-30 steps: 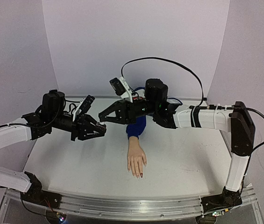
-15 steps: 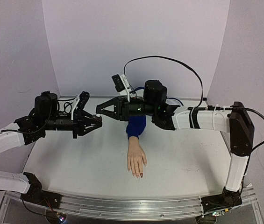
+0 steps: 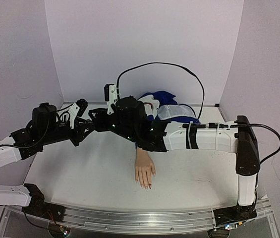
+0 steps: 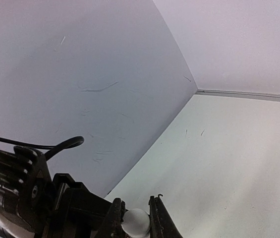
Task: Paint the nails
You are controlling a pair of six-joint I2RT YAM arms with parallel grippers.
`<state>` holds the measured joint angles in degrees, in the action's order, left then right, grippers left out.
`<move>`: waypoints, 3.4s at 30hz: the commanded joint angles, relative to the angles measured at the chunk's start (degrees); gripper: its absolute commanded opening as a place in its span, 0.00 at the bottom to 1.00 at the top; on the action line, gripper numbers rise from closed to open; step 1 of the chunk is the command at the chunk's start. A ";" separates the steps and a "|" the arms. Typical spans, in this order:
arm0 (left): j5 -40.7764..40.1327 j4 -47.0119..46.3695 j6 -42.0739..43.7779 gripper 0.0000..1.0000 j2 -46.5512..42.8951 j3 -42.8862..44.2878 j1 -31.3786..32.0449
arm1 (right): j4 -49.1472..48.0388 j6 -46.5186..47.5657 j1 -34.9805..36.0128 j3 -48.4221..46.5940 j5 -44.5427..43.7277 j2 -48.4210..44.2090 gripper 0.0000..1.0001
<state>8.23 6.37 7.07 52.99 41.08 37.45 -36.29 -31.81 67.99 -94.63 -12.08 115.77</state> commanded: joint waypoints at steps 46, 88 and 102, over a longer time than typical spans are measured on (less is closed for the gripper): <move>52.53 -9.44 -6.54 0.00 12.29 8.92 -0.63 | -12.84 6.14 -15.16 11.02 70.32 -10.25 0.35; -4.86 -9.29 -0.96 0.00 -1.53 1.59 -1.42 | 10.60 -0.34 5.40 -2.90 -7.46 0.41 0.00; -1.86 -8.36 -1.45 0.00 0.24 2.50 -1.42 | 4.26 11.75 -0.41 16.07 -5.04 -19.04 0.69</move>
<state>7.29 2.24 6.39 53.32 40.86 36.05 -28.38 -23.27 70.87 -83.50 -18.39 104.88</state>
